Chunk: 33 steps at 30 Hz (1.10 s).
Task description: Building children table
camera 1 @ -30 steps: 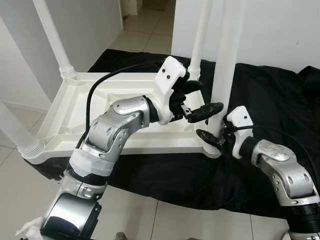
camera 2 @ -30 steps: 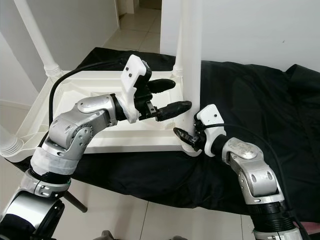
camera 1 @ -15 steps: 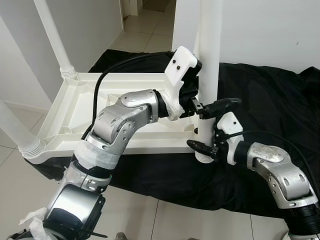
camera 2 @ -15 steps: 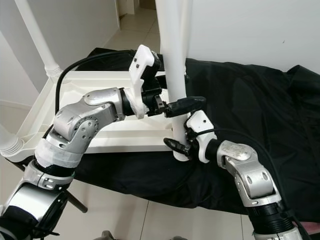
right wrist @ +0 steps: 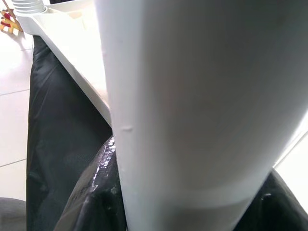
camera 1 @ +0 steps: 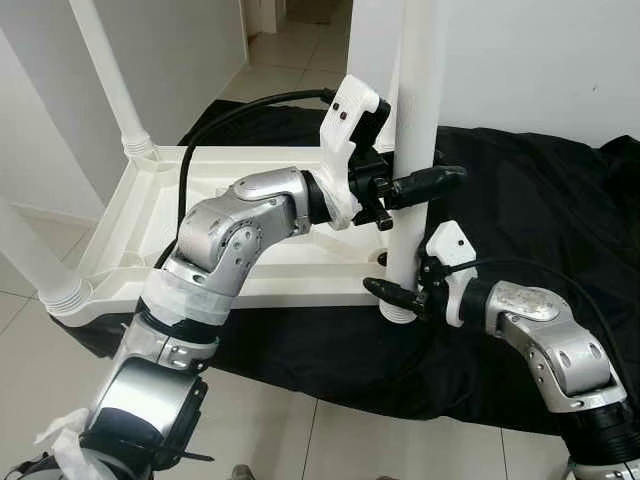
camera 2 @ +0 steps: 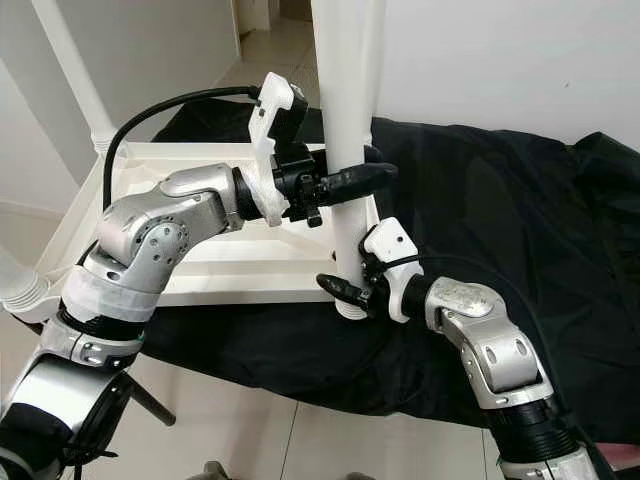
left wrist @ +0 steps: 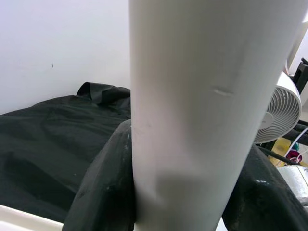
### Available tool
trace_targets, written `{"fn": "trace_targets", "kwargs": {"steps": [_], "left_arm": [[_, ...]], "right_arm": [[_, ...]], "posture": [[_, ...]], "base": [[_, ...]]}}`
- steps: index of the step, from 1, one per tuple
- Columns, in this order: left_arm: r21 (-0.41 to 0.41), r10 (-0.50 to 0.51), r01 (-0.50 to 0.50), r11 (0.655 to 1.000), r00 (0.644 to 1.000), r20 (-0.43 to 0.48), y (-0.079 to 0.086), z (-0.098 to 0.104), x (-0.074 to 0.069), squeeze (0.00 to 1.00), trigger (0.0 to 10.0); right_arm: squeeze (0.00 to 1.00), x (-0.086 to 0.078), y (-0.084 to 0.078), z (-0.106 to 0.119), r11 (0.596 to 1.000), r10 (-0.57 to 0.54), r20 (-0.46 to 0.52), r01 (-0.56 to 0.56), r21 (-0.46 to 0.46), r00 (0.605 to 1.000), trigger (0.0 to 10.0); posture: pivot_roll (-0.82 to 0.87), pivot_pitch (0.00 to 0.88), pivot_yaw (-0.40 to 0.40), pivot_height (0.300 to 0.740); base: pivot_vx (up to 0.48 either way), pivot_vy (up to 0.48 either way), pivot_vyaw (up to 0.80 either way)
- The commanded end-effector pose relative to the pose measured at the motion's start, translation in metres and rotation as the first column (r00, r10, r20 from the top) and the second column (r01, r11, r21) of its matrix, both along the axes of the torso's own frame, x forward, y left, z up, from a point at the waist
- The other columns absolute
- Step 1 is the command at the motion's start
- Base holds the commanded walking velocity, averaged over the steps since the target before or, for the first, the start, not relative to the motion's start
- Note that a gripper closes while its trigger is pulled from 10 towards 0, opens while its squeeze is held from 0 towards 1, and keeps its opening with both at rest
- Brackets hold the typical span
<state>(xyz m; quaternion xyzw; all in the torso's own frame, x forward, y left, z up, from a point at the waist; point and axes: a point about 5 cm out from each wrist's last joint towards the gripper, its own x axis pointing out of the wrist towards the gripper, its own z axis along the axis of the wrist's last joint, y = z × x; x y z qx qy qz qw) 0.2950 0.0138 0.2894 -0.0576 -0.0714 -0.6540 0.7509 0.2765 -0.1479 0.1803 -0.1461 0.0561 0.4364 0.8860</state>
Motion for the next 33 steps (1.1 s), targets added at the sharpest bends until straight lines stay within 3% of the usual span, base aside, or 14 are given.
{"fn": "trace_targets", "kwargs": {"steps": [1, 5, 6, 7, 8, 16, 17, 18, 19, 21, 22, 27, 32, 33], "left_arm": [[-0.001, -0.339, 0.34, 0.94, 0.938, 0.076, -0.008, 0.008, -0.022, 0.0, 0.0], [0.003, -0.328, 0.329, 0.944, 0.94, 0.088, -0.008, 0.008, -0.022, 0.0, 0.0], [0.008, -0.312, 0.313, 0.95, 0.945, 0.1, -0.008, 0.009, -0.021, 0.0, 2.2], [0.017, -0.286, 0.286, 0.958, 0.952, 0.105, -0.009, 0.008, -0.019, 0.0, 10.0], [0.023, -0.269, 0.268, 0.963, 0.957, 0.107, -0.01, 0.008, -0.018, 0.0, 10.0], [-0.033, -0.174, 0.177, 0.984, 0.982, 0.078, -0.011, 0.02, -0.01, 0.0, 10.0], [-0.045, -0.131, 0.134, 0.99, 0.989, 0.069, -0.011, 0.023, -0.005, 0.0, 10.0], [-0.045, -0.131, 0.134, 0.99, 0.989, 0.069, -0.011, 0.023, -0.005, 0.0, 10.0], [-0.05, -0.043, 0.044, 0.998, 0.999, 0.027, -0.012, 0.025, 0.006, 0.0, 10.0], [-0.05, 0.017, -0.017, 0.999, 1.0, -0.004, -0.013, 0.026, 0.013, 0.0, 10.0], [-0.05, 0.076, -0.079, 0.996, 0.995, -0.066, -0.012, 0.028, 0.022, 0.0, 10.0], [-0.044, 0.171, -0.175, 0.984, 0.982, -0.078, -0.013, 0.034, 0.031, 0.0, 10.0], [-0.046, 0.195, -0.199, 0.979, 0.977, -0.08, -0.014, 0.035, 0.033, 0.0, 10.0], [-0.058, 0.263, -0.268, 0.962, 0.962, -0.076, -0.014, 0.04, 0.039, 0.0, 10.0]], "right_arm": [[0.0, 0.005, -0.001, 0.0, 1.0, -0.028, 0.001, 0.028, 0.003, 1.0, 10.0], [0.0, 0.006, -0.001, 0.0, 0.999, -0.035, 0.001, 0.035, 0.009, 0.999, 10.0], [0.0, 0.007, -0.001, 0.0, 0.999, -0.042, 0.001, 0.042, 0.014, 0.999, 10.0], [0.27, 0.007, 0.0, 0.0, 0.999, -0.044, -0.004, 0.044, 0.025, 0.999, 10.0], [1.0, 0.006, 0.0, -0.001, 0.999, -0.043, -0.007, 0.044, 0.032, 0.999, 10.0], [1.0, 0.01, -0.002, 0.006, 0.993, -0.086, 0.021, 0.083, 0.083, 0.996, 10.0], [0.08, 0.012, -0.001, 0.008, 0.991, -0.101, 0.032, 0.097, 0.096, 0.994, 10.0], [0.08, 0.012, -0.001, 0.008, 0.991, -0.101, 0.032, 0.097, 0.096, 0.994, 10.0], [0.0, 0.013, 0.0, 0.01, 0.988, -0.111, 0.044, 0.106, 0.111, 0.993, 10.0], [0.0, 0.014, 0.001, 0.012, 0.987, -0.117, 0.052, 0.11, 0.121, 0.992, 10.0], [0.0, 0.015, 0.006, 0.014, 0.983, -0.127, 0.069, 0.116, 0.139, 0.99, 10.0], [0.0, 0.022, 0.012, 0.019, 0.967, -0.199, 0.12, 0.175, 0.187, 0.973, 10.0], [0.0, 0.025, 0.014, 0.021, 0.957, -0.233, 0.132, 0.203, 0.207, 0.964, 10.0], [0.0, 0.03, 0.019, 0.025, 0.924, -0.318, 0.142, 0.273, 0.268, 0.937, 10.0]], "posture": [[-0.08, 0.0, 0.018, 0.74], [-0.08, 0.0, 0.018, 0.74], [-0.08, 0.0, 0.019, 0.74], [-0.08, 0.0, 0.021, 0.74], [-0.08, 0.0, 0.022, 0.74], [-0.09, 0.0, 0.026, 0.74], [-0.09, 0.0, 0.027, 0.74], [-0.09, 0.0, 0.027, 0.74], [-0.09, 0.0, 0.03, 0.74], [-0.09, 0.0, 0.03, 0.74], [-0.09, 0.0, 0.03, 0.74], [-0.08, 0.0, 0.031, 0.74], [-0.09, 0.0, 0.035, 0.74], [-0.09, 0.0, 0.038, 0.74]], "base": [[0.0, 0.0, 0.0], [0.0, 0.0, 0.0], [0.0, 0.0, 0.0], [0.0, 0.0, 0.0], [0.0, 0.0, 0.0], [0.0, 0.0, 0.0], [0.0, 0.0, 0.0], [0.0, 0.0, 0.0], [0.0, 0.0, 0.0], [0.0, 0.0, 0.0], [0.0, 0.0, 0.0], [0.0, 0.0, 0.0], [0.0, 0.0, 0.0], [0.0, 0.0, 0.0]]}}
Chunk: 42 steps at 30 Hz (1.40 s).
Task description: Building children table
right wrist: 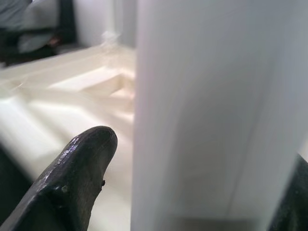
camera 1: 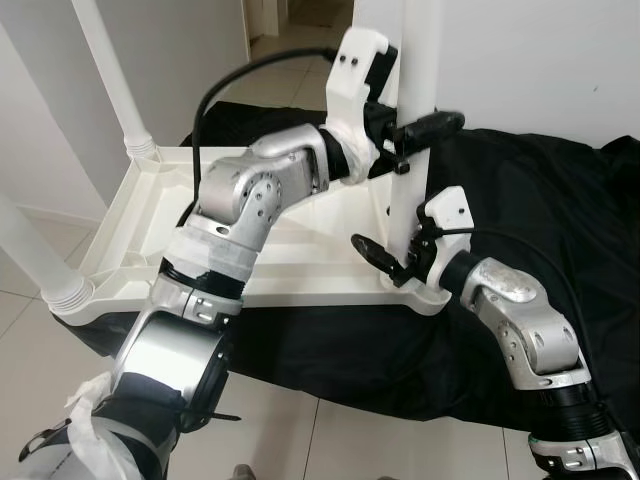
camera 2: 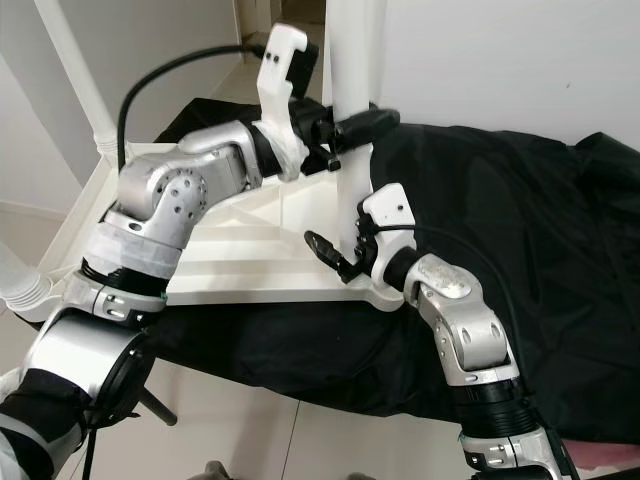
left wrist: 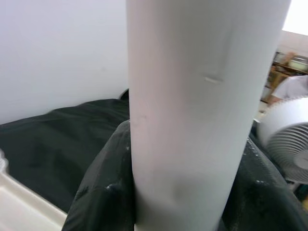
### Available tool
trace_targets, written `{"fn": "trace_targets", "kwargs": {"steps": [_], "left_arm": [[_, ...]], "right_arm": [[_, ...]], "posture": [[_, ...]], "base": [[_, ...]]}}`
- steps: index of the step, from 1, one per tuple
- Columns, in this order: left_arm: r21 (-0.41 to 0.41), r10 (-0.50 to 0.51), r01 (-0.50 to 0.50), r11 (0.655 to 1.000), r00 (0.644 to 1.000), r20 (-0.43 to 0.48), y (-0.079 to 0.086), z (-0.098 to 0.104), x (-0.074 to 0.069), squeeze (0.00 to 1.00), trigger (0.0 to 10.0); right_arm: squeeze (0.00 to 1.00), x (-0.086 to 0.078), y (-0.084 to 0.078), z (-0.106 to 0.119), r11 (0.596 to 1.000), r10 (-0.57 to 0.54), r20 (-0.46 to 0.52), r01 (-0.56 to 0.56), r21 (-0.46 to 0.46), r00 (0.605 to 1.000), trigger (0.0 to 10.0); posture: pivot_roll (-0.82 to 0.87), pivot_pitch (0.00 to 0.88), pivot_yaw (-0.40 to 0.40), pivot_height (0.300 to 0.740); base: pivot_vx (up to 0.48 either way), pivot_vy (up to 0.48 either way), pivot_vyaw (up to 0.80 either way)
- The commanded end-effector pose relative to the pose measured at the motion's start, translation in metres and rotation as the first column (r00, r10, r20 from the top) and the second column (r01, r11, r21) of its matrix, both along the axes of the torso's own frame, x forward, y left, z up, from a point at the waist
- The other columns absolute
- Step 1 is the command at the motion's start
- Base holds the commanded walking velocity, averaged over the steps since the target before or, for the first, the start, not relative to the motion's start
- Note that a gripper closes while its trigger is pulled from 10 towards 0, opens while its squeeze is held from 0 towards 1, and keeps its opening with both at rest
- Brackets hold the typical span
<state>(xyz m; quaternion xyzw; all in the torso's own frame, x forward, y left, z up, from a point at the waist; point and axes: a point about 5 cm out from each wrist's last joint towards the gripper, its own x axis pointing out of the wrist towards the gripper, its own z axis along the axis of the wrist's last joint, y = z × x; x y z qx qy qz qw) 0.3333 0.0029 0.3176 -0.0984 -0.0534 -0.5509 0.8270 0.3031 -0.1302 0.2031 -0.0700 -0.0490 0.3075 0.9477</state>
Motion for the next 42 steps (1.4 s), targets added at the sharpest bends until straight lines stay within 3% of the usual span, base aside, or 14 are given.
{"fn": "trace_targets", "kwargs": {"steps": [1, 7, 12, 18, 22, 24, 27, 42], "left_arm": [[-0.019, 0.024, -0.023, 1.0, 0.999, 0.038, -0.003, 0.012, 0.0, 0.0, 10.0], [-0.044, 0.103, -0.101, 0.994, 0.994, 0.036, -0.005, 0.026, 0.006, 0.0, 10.0], [-0.048, 0.147, -0.145, 0.988, 0.987, 0.063, -0.007, 0.031, 0.006, 0.0, 10.0], [-0.065, 0.224, -0.22, 0.973, 0.973, 0.06, -0.019, 0.027, 0.006, 0.0, 10.0], [-0.106, 0.244, -0.237, 0.966, 0.969, 0.051, -0.022, 0.027, 0.006, 0.0, 10.0], [-0.106, 0.244, -0.237, 0.966, 0.969, 0.051, -0.022, 0.027, 0.006, 0.0, 10.0], [-0.096, 0.242, -0.236, 0.967, 0.968, 0.064, -0.03, 0.025, 0.003, 0.0, 10.0], [-0.085, 0.238, -0.231, 0.969, 0.968, 0.077, -0.039, 0.021, 0.0, 0.0, 10.0]], "right_arm": [[0.0, 0.004, 0.001, 0.002, 0.999, -0.044, 0.016, 0.043, 0.018, 0.999, 10.0], [0.0, 0.009, 0.007, 0.003, 0.98, -0.162, 0.006, 0.16, 0.117, 0.987, 10.0], [0.0, 0.014, 0.01, 0.004, 0.961, -0.238, -0.001, 0.236, 0.141, 0.971, 10.0], [0.0, 0.022, 0.012, -0.008, 0.925, -0.379, -0.008, 0.379, 0.04, 0.925, 10.0], [0.0, 0.025, 0.009, -0.011, 0.895, -0.446, -0.003, 0.446, 0.021, 0.895, 10.0], [0.0, 0.025, 0.009, -0.011, 0.895, -0.446, -0.003, 0.446, 0.021, 0.895, 10.0], [0.0, 0.027, 0.007, -0.006, 0.863, -0.505, 0.041, 0.505, 0.018, 0.862, 10.0], [0.0, 0.03, 0.009, 0.015, 0.852, -0.522, 0.146, 0.522, 0.044, 0.84, 10.0]], "posture": [[-0.09, 0.0, 0.038, 0.74], [-0.09, 0.0, 0.035, 0.74], [-0.09, 0.0, 0.036, 0.74], [-0.09, 0.0, 0.03, 0.74], [-0.09, 0.0, 0.031, 0.74], [-0.09, 0.0, 0.031, 0.74], [-0.09, 0.0, 0.031, 0.74], [-0.1, 0.0, 0.04, 0.74]], "base": [[0.0, 0.0, 0.0], [0.0, 0.0, 0.0], [0.0, 0.0, 0.0], [0.0, 0.0, 0.0], [0.0, 0.0, 0.0], [0.0, 0.0, 0.0], [0.0, 0.0, 0.0], [0.0, 0.0, 0.0]]}}
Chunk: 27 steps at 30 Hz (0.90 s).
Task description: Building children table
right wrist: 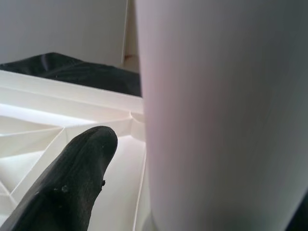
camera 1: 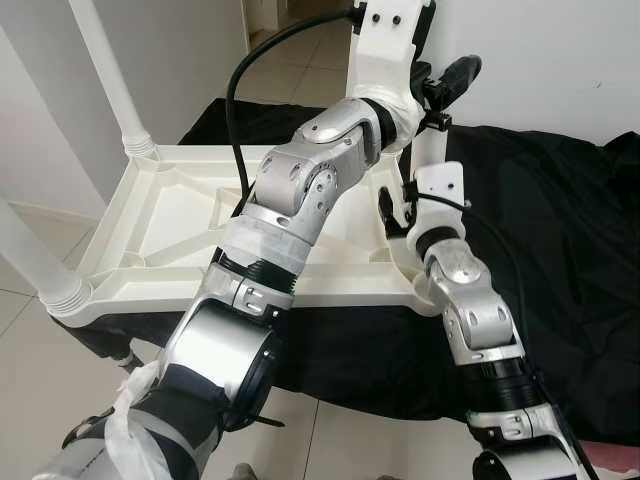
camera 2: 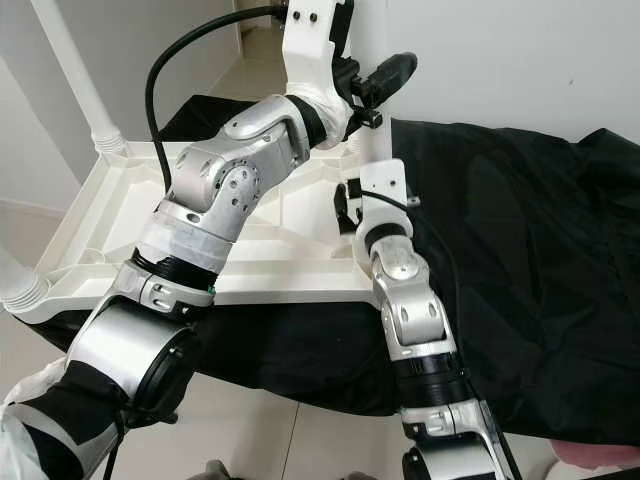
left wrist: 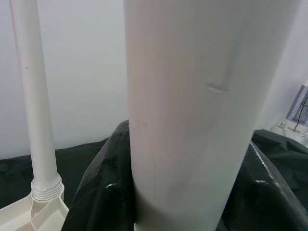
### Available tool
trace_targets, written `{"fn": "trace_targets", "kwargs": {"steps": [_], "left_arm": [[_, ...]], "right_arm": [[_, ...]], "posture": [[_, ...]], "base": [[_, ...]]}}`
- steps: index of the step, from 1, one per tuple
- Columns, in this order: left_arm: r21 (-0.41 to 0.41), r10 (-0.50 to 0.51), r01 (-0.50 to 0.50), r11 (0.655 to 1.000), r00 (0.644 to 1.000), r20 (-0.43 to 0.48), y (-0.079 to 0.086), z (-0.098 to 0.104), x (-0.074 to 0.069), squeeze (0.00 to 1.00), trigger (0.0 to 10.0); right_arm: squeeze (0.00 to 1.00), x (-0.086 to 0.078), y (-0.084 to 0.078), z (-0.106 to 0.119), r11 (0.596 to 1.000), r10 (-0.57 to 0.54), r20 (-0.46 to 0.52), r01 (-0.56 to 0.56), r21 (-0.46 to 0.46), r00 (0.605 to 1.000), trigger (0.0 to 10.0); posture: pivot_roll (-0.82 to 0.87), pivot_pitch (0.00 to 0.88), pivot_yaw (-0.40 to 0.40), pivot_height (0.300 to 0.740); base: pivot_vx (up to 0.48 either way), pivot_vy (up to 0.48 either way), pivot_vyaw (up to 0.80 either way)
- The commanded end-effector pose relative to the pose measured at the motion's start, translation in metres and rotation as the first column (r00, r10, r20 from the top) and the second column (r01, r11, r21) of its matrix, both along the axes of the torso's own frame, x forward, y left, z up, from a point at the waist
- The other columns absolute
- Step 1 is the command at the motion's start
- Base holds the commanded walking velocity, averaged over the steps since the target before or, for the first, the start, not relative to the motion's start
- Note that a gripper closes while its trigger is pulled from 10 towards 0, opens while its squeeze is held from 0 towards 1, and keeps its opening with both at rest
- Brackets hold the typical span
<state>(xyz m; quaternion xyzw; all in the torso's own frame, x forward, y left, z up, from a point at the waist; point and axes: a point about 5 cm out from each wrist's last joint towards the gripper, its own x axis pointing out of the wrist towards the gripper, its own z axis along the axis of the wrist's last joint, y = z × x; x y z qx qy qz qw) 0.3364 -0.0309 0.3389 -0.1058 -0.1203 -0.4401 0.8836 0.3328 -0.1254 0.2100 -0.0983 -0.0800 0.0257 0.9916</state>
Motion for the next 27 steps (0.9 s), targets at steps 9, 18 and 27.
{"fn": "trace_targets", "kwargs": {"steps": [9, 18, 27], "left_arm": [[0.01, -0.012, 0.012, 1.0, 1.0, 0.018, -0.0066, 0.0009, -0.0022, 0.0, 10.0], [0.0, 0.0, 0.0, 1.0, 1.0, 0.024, -0.0049, 0.0032, -0.0014, 0.0, 10.0], [0.015, -0.009, 0.008, 1.0, 0.999, 0.045, -0.0056, 0.0033, -0.0031, 0.0, 10.0]], "right_arm": [[0.0, 0.0002, 0.0038, 0.0158, 1.0, 0.016, 0.083, -0.014, -0.019, 0.996, 10.0], [0.0, 0.0008, 0.0042, 0.0126, 1.0, 0.015, 0.069, -0.015, -0.012, 0.998, 3.0], [0.0, 0.0014, 0.0, 0.0063, 0.999, -0.015, 0.034, 0.013, 0.049, 0.999, 0.0]], "posture": [[-0.09, 0.0, 0.036, 0.74], [-0.09, 0.0, 0.035, 0.74], [-0.08, 0.0, 0.039, 0.74]], "base": [[0.0, 0.0, 0.0], [0.0, 0.0, 0.0], [0.0, 0.0, 0.0]]}}
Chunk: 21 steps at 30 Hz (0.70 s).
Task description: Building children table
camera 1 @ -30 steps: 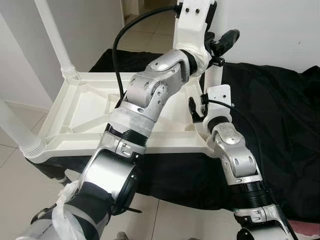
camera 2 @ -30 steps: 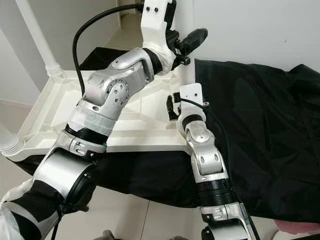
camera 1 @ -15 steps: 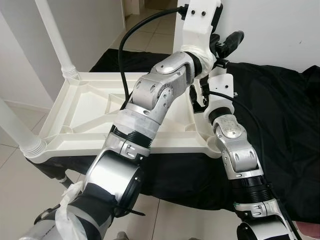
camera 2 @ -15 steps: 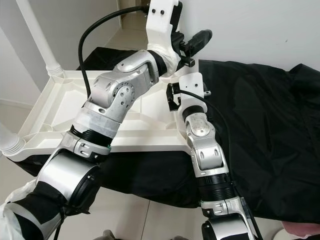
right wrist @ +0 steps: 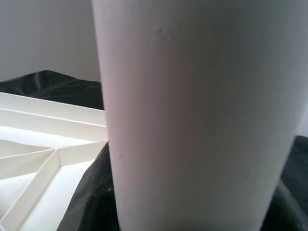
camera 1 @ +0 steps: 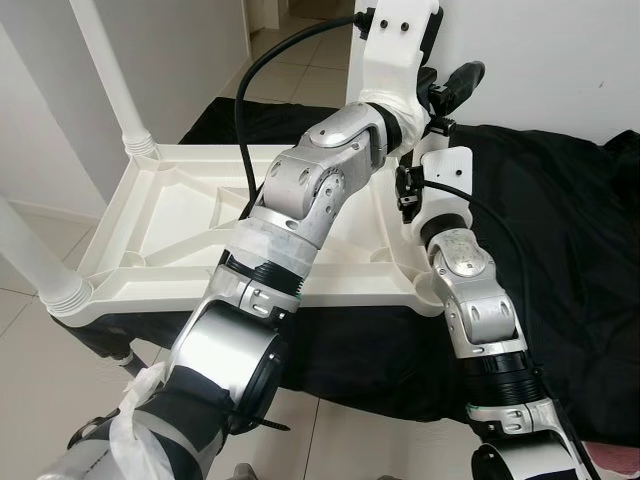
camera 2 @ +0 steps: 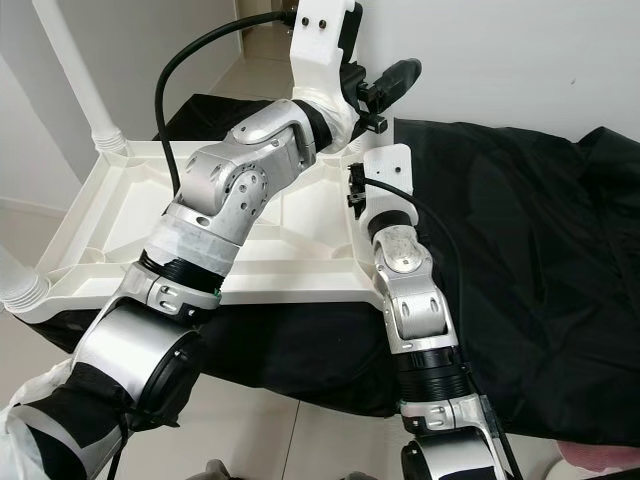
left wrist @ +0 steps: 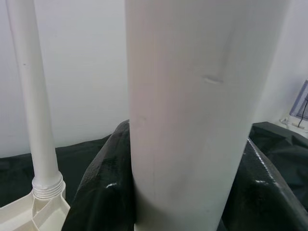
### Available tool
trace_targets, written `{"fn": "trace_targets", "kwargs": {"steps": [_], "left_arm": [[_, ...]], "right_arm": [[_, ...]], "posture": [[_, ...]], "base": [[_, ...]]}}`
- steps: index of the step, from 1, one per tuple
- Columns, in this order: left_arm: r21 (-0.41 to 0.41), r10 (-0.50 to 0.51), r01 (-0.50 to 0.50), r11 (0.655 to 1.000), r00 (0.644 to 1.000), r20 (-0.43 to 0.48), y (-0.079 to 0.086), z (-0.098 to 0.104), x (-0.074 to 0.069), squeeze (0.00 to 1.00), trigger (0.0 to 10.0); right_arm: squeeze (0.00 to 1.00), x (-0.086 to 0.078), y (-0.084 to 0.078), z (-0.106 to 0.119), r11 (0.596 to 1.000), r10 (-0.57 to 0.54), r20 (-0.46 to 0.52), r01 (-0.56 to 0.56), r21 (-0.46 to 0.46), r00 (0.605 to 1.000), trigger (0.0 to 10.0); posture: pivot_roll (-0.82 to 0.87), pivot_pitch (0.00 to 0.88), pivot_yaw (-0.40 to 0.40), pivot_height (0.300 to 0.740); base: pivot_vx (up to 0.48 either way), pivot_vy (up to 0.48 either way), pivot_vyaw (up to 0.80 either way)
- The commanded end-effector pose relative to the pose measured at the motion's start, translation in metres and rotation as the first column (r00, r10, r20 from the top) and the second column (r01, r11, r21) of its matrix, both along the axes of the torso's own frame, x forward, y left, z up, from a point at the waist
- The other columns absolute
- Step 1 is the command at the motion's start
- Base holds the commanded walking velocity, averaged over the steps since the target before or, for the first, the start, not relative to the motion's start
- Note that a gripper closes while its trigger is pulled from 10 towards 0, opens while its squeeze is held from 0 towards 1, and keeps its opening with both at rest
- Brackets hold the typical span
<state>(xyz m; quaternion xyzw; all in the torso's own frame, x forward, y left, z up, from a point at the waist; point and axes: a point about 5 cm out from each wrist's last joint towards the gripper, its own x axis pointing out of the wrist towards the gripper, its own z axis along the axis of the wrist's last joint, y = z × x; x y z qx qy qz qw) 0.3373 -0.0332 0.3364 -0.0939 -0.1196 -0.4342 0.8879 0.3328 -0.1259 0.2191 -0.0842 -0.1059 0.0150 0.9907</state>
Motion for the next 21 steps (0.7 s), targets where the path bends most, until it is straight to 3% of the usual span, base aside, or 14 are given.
{"fn": "trace_targets", "kwargs": {"steps": [1, 5, 6, 7, 12, 13, 21], "left_arm": [[-0.005, -0.03, 0.03, 1.0, 0.999, 0.039, -0.004, 0.006, -0.004, 0.0, 10.0], [-0.005, -0.034, 0.034, 0.999, 0.999, 0.039, -0.004, 0.006, -0.005, 0.0, 10.0], [-0.011, -0.047, 0.047, 0.999, 0.998, 0.036, -0.004, 0.006, -0.006, 0.64, 10.0], [-0.026, -0.073, 0.074, 0.997, 0.997, 0.031, -0.005, 0.005, -0.007, 1.0, 10.0], [-0.069, -0.152, 0.156, 0.985, 0.986, 0.063, -0.007, 0.01, -0.016, 1.0, 10.0], [-0.069, -0.155, 0.162, 0.984, 0.983, 0.095, -0.007, 0.012, -0.018, 0.0, 10.0], [-0.093, -0.156, 0.168, 0.981, 0.98, 0.124, -0.003, 0.014, -0.025, 0.0, 10.0]], "right_arm": [[0.0, 0.002, 0.0, -0.003, 1.0, -0.006, -0.02, 0.006, 0.019, 1.0, 0.0], [0.0, 0.002, -0.001, -0.003, 1.0, -0.013, -0.021, 0.014, 0.019, 1.0, 0.0], [0.0, 0.002, -0.003, -0.004, 0.999, -0.022, -0.026, 0.023, 0.028, 0.999, 10.0], [0.0, 0.003, -0.004, -0.005, 0.999, -0.034, -0.033, 0.036, 0.039, 0.999, 10.0], [0.0, 0.004, -0.009, -0.008, 0.994, -0.062, -0.053, 0.067, 0.087, 0.997, 10.0], [0.0, 0.004, -0.01, -0.008, 0.993, -0.067, -0.052, 0.072, 0.096, 0.996, 10.0], [0.0, 0.003, -0.016, -0.007, 0.986, -0.101, -0.042, 0.106, 0.126, 0.994, 10.0]], "posture": [[-0.08, 0.0, 0.039, 0.74], [-0.08, 0.0, 0.043, 0.74], [-0.08, 0.0, 0.044, 0.74], [-0.08, 0.0, 0.045, 0.74], [-0.08, 0.0, 0.047, 0.74], [-0.08, 0.0, 0.048, 0.74], [-0.08, 0.0, 0.051, 0.74]], "base": [[0.0, 0.0, 0.0], [0.0, 0.0, 0.0], [0.0, 0.0, 0.0], [0.0, 0.0, 0.0], [0.0, 0.0, 0.0], [0.0, 0.0, 0.0], [0.0, 0.0, 0.0]]}}
